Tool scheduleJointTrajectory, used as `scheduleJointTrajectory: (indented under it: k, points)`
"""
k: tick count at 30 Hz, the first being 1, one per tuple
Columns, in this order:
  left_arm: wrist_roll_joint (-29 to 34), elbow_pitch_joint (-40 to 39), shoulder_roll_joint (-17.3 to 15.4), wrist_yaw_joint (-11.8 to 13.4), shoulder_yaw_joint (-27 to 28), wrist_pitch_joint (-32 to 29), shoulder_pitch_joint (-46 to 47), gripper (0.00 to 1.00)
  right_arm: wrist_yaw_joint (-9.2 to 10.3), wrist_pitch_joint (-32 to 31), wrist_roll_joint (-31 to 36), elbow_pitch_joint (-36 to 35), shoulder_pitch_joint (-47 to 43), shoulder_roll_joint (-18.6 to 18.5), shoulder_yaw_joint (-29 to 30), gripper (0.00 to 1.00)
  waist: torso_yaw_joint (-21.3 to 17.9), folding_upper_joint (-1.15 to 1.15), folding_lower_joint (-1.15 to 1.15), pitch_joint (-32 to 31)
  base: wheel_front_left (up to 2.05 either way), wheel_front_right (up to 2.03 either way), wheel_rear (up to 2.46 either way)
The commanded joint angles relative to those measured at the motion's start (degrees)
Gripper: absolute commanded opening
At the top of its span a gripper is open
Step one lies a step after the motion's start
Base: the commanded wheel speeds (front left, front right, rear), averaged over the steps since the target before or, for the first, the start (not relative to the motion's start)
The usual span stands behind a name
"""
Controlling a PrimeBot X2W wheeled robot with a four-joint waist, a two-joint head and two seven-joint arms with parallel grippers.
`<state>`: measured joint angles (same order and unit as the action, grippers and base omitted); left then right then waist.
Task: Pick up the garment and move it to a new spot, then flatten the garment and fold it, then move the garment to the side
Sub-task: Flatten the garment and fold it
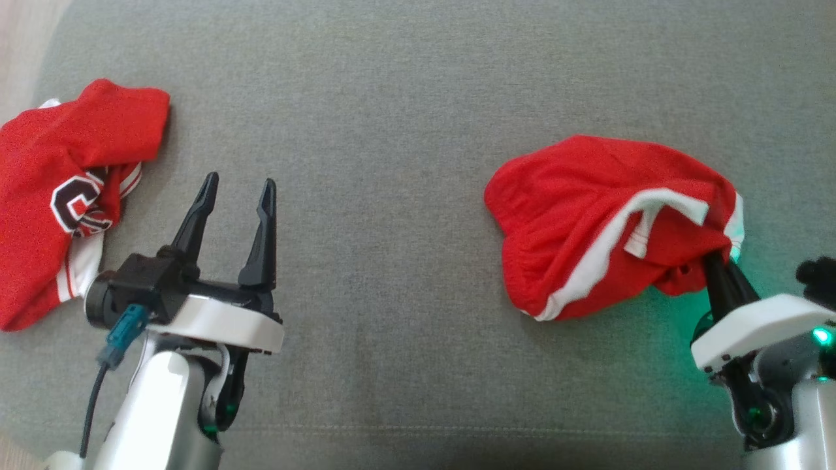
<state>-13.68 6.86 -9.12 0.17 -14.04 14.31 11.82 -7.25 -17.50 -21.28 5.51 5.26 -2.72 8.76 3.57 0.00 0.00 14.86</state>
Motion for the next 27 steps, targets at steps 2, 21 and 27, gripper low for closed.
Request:
scheduleJointTrajectory:
  k: [2, 21, 27]
  points:
    - [0.7, -1.7, -1.0, -0.1, 2.5, 0.7, 0.9, 1.00, -0.24, 1.3, -2.8, -0.8, 0.5, -0.2, -0.9, 0.00, -0.3, 0.00, 0.00, 0.1, 0.00, 0.00, 0.00]
    - [1.1, -1.9, -0.4, 0.2, 3.7, 0.7, -3.3, 1.00, -0.24, 18.8, 16.9, -12.4, -4.0, -0.5, -10.2, 1.00, -1.0, 0.00, 0.00, -5.0, 0.00, 0.00, 0.00]
    - [1.0, -2.0, -0.6, 0.4, 3.6, 0.7, -4.6, 1.00, -0.24, 18.1, 16.9, -12.7, -5.4, -0.4, -11.3, 1.00, -1.0, 0.00, 0.00, -6.0, 0.00, 0.00, 0.00]
